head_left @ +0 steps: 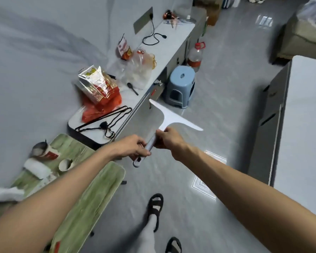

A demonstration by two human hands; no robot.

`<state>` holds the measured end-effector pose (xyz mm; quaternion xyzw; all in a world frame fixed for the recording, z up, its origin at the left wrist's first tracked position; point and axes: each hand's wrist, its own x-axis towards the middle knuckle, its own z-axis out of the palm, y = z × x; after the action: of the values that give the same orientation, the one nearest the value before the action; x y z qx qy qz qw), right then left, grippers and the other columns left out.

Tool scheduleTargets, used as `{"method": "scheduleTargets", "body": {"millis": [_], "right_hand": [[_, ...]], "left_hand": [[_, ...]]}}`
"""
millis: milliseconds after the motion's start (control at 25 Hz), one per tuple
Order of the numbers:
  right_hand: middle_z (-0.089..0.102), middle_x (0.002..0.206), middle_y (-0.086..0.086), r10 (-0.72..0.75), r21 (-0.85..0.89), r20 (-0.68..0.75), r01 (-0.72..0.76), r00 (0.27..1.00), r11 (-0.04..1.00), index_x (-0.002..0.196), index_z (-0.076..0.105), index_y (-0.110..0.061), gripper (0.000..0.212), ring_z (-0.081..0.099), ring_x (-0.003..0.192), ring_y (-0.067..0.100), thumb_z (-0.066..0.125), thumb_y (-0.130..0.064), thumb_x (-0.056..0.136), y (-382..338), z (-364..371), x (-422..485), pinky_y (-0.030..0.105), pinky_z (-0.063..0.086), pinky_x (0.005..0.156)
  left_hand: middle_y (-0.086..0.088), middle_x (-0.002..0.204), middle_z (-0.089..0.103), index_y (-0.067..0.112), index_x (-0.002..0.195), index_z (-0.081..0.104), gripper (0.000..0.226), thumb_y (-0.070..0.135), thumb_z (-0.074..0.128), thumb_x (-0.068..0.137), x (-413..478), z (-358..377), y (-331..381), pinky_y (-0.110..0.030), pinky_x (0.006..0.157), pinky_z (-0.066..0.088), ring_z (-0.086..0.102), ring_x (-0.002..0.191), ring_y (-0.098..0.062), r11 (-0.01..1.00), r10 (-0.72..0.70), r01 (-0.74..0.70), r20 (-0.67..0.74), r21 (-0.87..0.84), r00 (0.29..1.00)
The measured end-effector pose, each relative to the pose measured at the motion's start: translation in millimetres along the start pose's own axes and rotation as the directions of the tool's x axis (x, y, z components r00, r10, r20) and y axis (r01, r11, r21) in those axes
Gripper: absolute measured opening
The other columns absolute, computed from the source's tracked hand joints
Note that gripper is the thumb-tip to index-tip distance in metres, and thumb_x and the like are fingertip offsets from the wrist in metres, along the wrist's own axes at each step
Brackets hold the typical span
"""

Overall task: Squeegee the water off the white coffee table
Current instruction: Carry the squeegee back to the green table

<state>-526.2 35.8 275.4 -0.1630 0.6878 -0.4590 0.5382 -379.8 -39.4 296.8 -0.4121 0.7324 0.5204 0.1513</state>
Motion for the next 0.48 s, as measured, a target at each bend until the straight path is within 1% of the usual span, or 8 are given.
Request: {"method": "scheduleTargets", "body": {"millis": [120,160,200,280,320,400,480], "right_hand": [[0.058,0.081,0.021,0.049,-0.071,0.097,-0.042,0.994,0.997,0.080,0.055,-0.003,0.015,0.058,0.063,0.025,0.055,-0.005,0.095,38.8,67.5,-12.7,0.035,0.056,0.065],[0.058,0.083,0.022,0.069,-0.092,0.121,-0.058,0.990,0.994,0.083,0.056,-0.001,0.012,0.058,0.064,0.024,0.056,-0.005,0.094,54.7,89.6,-13.8,0.034,0.056,0.065],[0.059,0.085,0.022,0.090,-0.111,0.134,-0.075,0.987,0.991,0.087,0.057,0.001,0.009,0.058,0.065,0.024,0.058,-0.006,0.094,71.9,112.0,-13.7,0.034,0.056,0.066],[0.061,0.085,0.022,0.139,-0.162,0.143,-0.115,0.980,0.980,0.091,0.058,0.001,0.011,0.060,0.068,0.027,0.060,-0.010,0.094,106.8,155.3,-7.1,0.039,0.057,0.073],[0.063,0.084,0.021,0.166,-0.185,0.148,-0.137,0.975,0.973,0.090,0.058,0.001,0.012,0.061,0.070,0.027,0.060,-0.011,0.094,124.9,174.7,-2.9,0.041,0.057,0.075],[0.062,0.079,0.019,0.203,-0.212,0.162,-0.167,0.966,0.963,0.080,0.058,-0.001,0.017,0.060,0.066,0.027,0.060,-0.010,0.094,166.4,224.4,13.6,0.039,0.057,0.071],[0.060,0.070,0.015,0.243,-0.239,0.142,-0.205,0.960,0.949,0.068,0.053,-0.005,0.026,0.059,0.061,0.025,0.061,-0.007,0.093,211.8,273.0,36.0,0.041,0.056,0.069]], "left_hand": [[0.007,0.047,0.054,0.016,0.068,0.061,0.020,0.013,0.076,0.080,-42.9,1.8,-73.2,-0.016,0.046,0.045,0.052,0.044,-0.003,0.998,-0.067,0.068,-0.041,0.018,0.997],[0.008,0.046,0.054,0.017,0.067,0.059,0.022,0.012,0.076,0.079,-53.7,1.8,-98.8,-0.015,0.045,0.044,0.051,0.043,-0.002,0.995,-0.098,0.099,-0.042,0.019,0.994],[0.008,0.047,0.054,0.017,0.068,0.058,0.022,0.011,0.076,0.079,-62.8,1.7,-124.9,-0.014,0.044,0.042,0.050,0.042,-0.002,0.992,-0.125,0.126,-0.034,0.014,0.992],[0.006,0.051,0.052,0.016,0.068,0.056,0.024,0.009,0.076,0.080,-73.7,1.9,-175.5,-0.018,0.046,0.041,0.049,0.047,-0.007,0.985,-0.172,0.172,-0.025,0.012,0.985],[0.004,0.053,0.051,0.018,0.066,0.055,0.027,0.010,0.077,0.080,-75.5,3.3,-201.3,-0.020,0.050,0.040,0.048,0.050,-0.010,0.980,-0.199,0.200,-0.025,0.014,0.980],[0.004,0.056,0.050,0.022,0.063,0.053,0.031,0.014,0.078,0.079,-71.9,4.7,-268.4,-0.024,0.056,0.038,0.047,0.055,-0.013,0.970,-0.238,0.240,-0.042,0.029,0.970],[0.002,0.061,0.054,0.021,0.063,0.054,0.029,0.018,0.079,0.078,-60.3,8.4,-339.5,-0.025,0.058,0.037,0.050,0.059,-0.015,0.957,-0.280,0.283,-0.059,0.061,0.958]]}}
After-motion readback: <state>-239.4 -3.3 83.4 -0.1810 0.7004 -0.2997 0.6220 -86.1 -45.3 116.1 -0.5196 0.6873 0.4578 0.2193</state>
